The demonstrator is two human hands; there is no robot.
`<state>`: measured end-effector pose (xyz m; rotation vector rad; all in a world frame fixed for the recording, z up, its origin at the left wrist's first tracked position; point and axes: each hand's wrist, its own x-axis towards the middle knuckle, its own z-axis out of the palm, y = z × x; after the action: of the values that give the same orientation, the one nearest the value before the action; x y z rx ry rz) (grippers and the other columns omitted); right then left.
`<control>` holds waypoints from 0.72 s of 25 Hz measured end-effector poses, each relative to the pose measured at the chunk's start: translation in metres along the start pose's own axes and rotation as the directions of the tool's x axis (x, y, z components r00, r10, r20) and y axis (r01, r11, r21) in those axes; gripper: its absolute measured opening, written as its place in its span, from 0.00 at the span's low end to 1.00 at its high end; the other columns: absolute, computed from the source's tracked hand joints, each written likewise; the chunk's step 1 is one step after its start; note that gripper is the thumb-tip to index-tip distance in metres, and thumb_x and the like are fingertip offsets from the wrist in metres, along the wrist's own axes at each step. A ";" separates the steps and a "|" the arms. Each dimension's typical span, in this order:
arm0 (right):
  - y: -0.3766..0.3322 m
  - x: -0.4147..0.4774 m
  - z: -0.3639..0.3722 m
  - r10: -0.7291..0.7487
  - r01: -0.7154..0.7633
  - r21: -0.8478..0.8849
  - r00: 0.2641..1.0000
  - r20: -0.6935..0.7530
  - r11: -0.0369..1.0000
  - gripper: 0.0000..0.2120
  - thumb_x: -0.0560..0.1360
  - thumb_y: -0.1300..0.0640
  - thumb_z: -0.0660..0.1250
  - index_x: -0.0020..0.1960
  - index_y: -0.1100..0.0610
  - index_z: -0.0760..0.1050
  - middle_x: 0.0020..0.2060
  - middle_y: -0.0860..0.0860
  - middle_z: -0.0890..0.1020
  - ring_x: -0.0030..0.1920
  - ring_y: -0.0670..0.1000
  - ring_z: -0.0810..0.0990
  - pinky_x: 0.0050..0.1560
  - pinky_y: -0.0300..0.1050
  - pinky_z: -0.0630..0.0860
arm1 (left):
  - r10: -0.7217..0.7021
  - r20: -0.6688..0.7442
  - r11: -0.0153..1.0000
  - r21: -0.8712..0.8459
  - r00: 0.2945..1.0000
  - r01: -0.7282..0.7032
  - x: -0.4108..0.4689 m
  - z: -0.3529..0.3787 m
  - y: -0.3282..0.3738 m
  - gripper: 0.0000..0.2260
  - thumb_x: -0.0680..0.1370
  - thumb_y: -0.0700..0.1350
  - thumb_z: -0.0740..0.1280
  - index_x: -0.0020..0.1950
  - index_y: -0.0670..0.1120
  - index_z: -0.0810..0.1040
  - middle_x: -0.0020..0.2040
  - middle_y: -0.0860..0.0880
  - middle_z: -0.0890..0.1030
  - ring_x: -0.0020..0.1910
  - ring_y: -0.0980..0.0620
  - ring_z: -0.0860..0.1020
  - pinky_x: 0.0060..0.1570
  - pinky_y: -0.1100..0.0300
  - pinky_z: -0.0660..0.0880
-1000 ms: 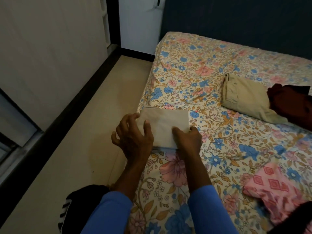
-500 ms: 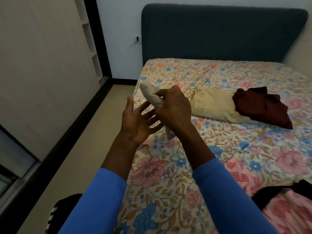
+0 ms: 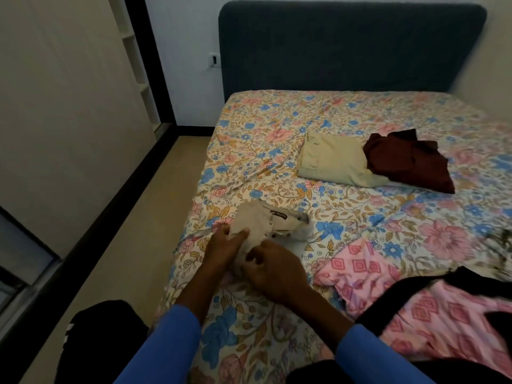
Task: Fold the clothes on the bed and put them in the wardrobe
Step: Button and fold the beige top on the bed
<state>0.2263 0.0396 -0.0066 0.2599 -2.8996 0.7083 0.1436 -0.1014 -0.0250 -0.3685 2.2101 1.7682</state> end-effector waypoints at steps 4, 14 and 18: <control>0.046 0.014 -0.012 0.455 -0.428 0.181 0.877 -0.151 0.885 0.13 0.79 0.44 0.64 0.59 0.50 0.74 0.53 0.49 0.76 0.46 0.48 0.78 0.48 0.52 0.81 | 0.275 -0.109 0.703 0.701 0.955 -0.122 0.004 0.003 0.012 0.24 0.77 0.67 0.65 0.65 0.51 0.75 0.60 0.49 0.78 0.59 0.43 0.78 0.53 0.50 0.75; 0.034 0.034 0.005 0.503 -0.477 0.482 0.860 0.084 0.735 0.23 0.78 0.39 0.69 0.40 0.59 0.81 0.30 0.54 0.84 0.26 0.51 0.82 0.28 0.41 0.78 | 0.504 0.156 0.680 0.534 0.849 -0.502 -0.001 0.014 -0.012 0.07 0.77 0.45 0.74 0.54 0.51 0.85 0.47 0.55 0.84 0.44 0.59 0.81 0.43 0.70 0.74; 0.039 0.030 0.016 0.535 -0.525 0.479 0.835 0.130 0.703 0.12 0.79 0.53 0.71 0.41 0.61 0.82 0.29 0.53 0.84 0.27 0.48 0.82 0.34 0.44 0.82 | 0.444 0.236 0.722 0.477 0.865 -0.501 0.006 0.001 -0.014 0.10 0.75 0.48 0.77 0.56 0.51 0.86 0.46 0.56 0.85 0.41 0.67 0.79 0.38 0.78 0.71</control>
<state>0.1874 0.0617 -0.0324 -0.5737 -2.7084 1.5433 0.1431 -0.1033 -0.0404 0.4503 2.7441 1.2253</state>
